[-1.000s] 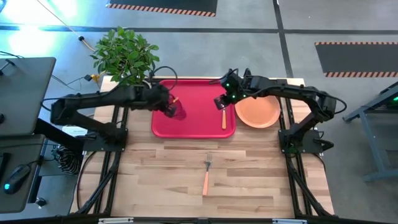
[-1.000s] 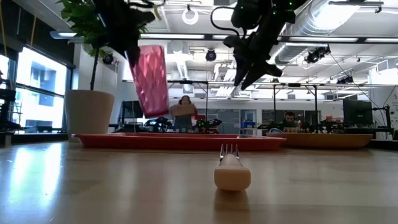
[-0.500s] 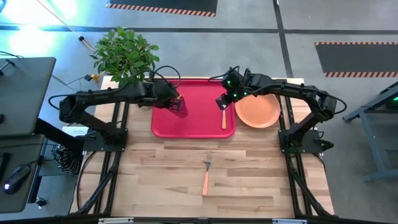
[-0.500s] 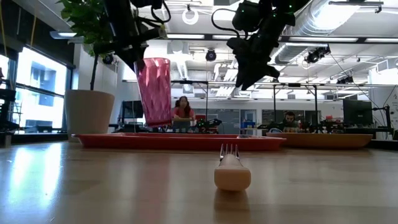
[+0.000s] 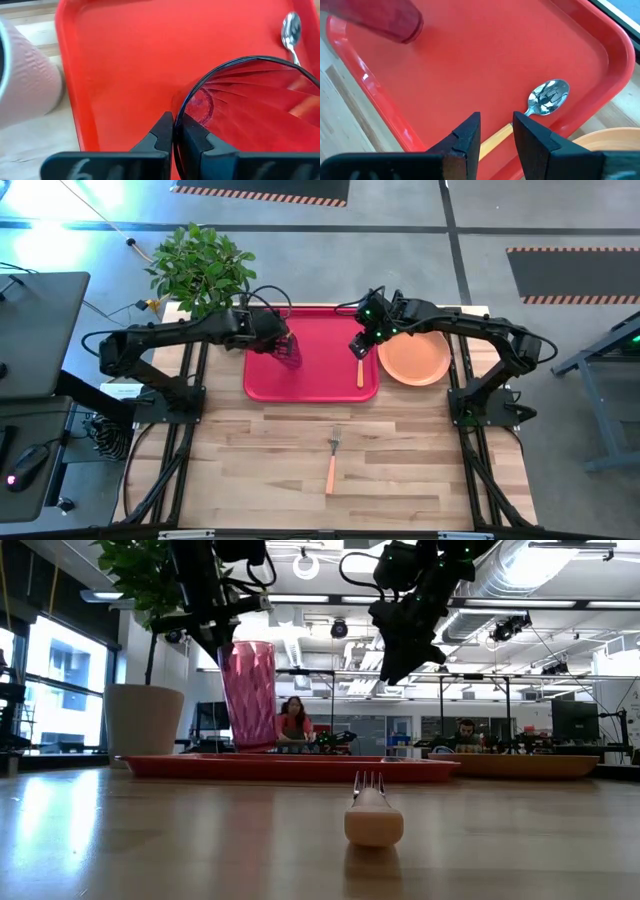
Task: Pick and place plate/cup/fork/spoon on tray
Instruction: Put the violet cup on the top left of the red tray
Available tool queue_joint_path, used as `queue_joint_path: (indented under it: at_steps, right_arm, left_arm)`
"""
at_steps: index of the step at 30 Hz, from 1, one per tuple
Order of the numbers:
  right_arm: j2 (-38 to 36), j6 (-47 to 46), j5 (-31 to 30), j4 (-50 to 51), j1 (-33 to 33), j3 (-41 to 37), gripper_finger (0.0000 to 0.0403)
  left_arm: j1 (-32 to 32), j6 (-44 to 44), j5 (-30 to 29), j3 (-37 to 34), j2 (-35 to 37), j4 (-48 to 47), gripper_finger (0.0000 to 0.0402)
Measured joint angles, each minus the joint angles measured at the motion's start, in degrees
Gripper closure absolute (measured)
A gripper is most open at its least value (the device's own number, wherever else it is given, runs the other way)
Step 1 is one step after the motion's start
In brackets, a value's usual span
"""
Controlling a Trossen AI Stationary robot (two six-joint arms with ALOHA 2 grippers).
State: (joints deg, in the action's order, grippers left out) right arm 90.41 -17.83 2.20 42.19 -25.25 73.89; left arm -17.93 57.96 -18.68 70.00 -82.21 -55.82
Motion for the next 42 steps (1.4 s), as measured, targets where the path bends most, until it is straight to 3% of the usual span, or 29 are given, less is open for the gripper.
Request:
queue_joint_path:
  at_steps: [11,20,42]
  right_arm:
    - [0.00,0.36,0.16,0.00,0.00,0.00,0.0298]
    - [0.00,0.36,0.28,0.16,0.00,0.00,0.0298]
    - [0.00,1.30,0.22,0.00,0.00,0.00,0.0298]
  left_arm:
    - [-5.08,-2.57,2.77,-0.01,-2.96,-0.29,0.0396]
    - [-5.32,-4.55,2.81,0.04,-4.95,0.05,0.0396]
    - [-10.90,-10.28,-3.67,0.02,-5.00,0.10,0.0396]
